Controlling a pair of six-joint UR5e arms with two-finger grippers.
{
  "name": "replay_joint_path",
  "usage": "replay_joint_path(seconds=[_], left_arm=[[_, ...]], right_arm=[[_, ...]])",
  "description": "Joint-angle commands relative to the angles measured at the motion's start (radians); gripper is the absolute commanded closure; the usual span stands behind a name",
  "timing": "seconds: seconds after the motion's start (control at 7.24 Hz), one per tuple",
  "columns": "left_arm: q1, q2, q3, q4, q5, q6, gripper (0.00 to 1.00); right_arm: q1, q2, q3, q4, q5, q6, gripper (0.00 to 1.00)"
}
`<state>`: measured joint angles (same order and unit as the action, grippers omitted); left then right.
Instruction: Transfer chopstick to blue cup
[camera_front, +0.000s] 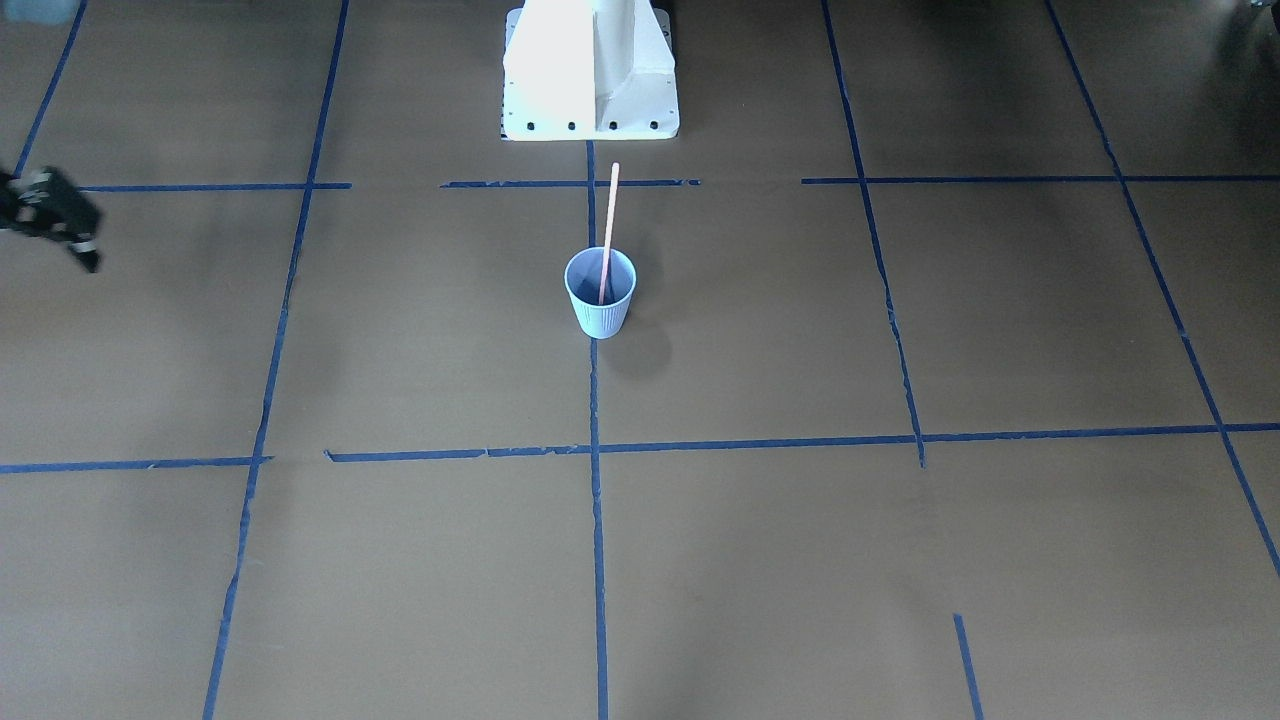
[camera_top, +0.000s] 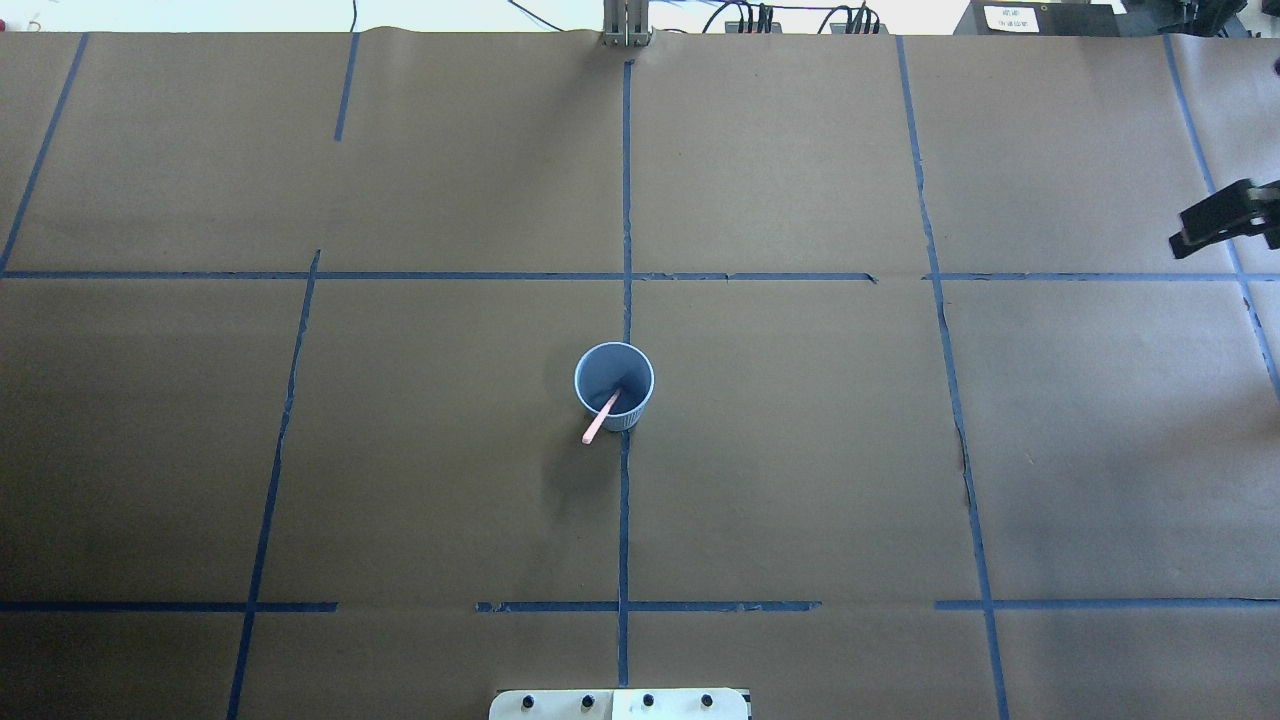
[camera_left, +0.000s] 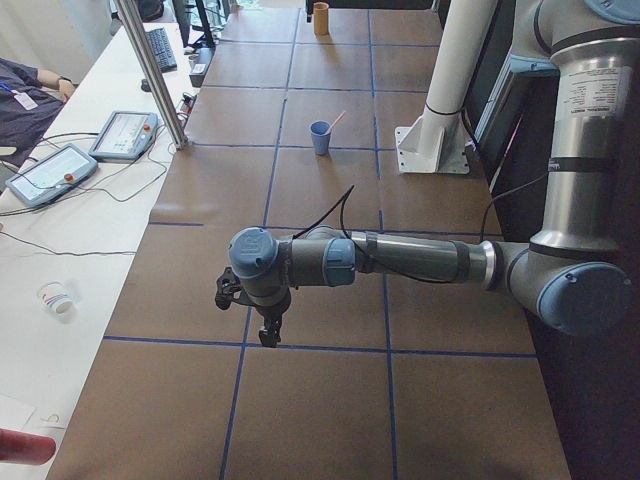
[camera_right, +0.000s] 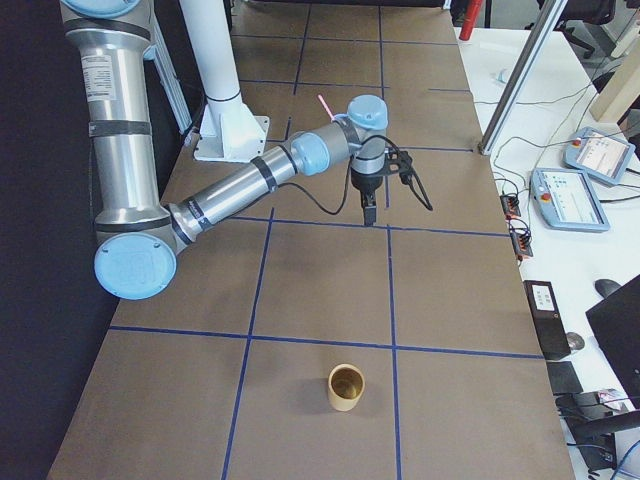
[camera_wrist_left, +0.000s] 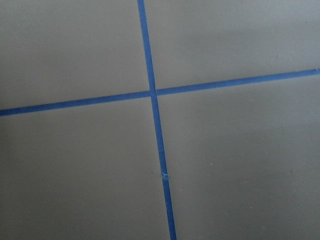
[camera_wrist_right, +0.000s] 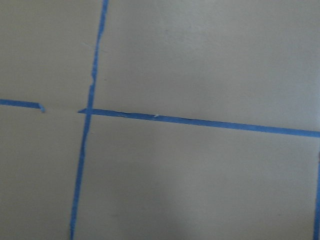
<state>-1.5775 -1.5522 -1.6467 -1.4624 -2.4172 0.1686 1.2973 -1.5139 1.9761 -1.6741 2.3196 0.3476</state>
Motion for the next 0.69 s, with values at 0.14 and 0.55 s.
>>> replay_joint_path(seconds=[0.14,0.55], left_arm=[[0.001,0.038,-0.001,-0.021,0.009,-0.107,0.0],[0.007,0.012,0.007,-0.023,0.081,-0.152,0.0]], right_arm=[[0.129,-0.023,-0.183,0.066,0.101,-0.156,0.0],[0.221,-0.009,-0.285,0.073,0.058,-0.31,0.0]])
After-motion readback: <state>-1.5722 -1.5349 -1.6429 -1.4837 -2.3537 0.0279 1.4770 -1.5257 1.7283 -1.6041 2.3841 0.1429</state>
